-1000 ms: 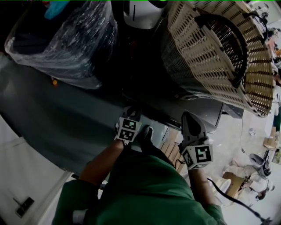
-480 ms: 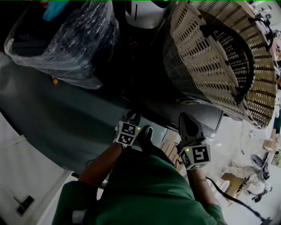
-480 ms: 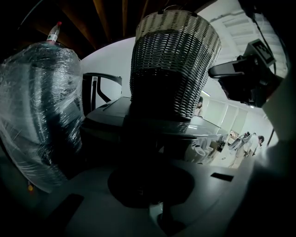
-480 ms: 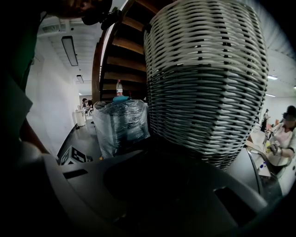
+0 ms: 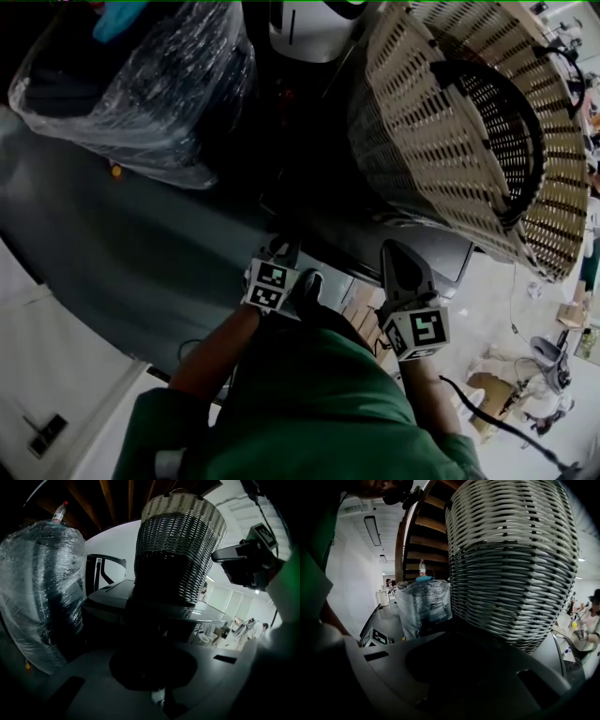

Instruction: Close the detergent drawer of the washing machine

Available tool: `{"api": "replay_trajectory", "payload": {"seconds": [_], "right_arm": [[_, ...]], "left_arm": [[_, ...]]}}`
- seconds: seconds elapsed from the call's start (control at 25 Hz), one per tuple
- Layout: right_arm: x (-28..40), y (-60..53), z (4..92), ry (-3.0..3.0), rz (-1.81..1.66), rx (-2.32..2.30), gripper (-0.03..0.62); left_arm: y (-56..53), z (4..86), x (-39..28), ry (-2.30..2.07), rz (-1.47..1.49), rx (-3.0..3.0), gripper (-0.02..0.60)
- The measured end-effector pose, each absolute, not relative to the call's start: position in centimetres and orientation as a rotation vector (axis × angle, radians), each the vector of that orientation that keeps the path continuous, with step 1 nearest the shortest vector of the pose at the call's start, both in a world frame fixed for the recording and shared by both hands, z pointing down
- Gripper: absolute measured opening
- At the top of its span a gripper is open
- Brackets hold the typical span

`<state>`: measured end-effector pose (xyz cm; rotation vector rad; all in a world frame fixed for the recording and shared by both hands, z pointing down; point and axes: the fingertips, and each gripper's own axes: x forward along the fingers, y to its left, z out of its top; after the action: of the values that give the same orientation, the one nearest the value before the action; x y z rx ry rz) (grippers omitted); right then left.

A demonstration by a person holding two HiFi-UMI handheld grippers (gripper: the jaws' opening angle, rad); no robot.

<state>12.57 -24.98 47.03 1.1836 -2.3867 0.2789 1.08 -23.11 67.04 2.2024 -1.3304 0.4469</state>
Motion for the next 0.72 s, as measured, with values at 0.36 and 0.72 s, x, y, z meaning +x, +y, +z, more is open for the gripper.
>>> {"api": "replay_trajectory", "payload": {"seconds": [0.36,0.72], "right_arm": [[11.9,-24.0,46.2,-2.420,0.265,1.151,0.015],[12.9,-22.0,44.7,-2.459,0.254,1.146,0.015]], "left_arm": [[-22.9,67.1,1.2,-1.302,0.510,2.203,0.021],[-21.1,62.3,-2.6,-1.498,0.475,2.144,0.021]]}}
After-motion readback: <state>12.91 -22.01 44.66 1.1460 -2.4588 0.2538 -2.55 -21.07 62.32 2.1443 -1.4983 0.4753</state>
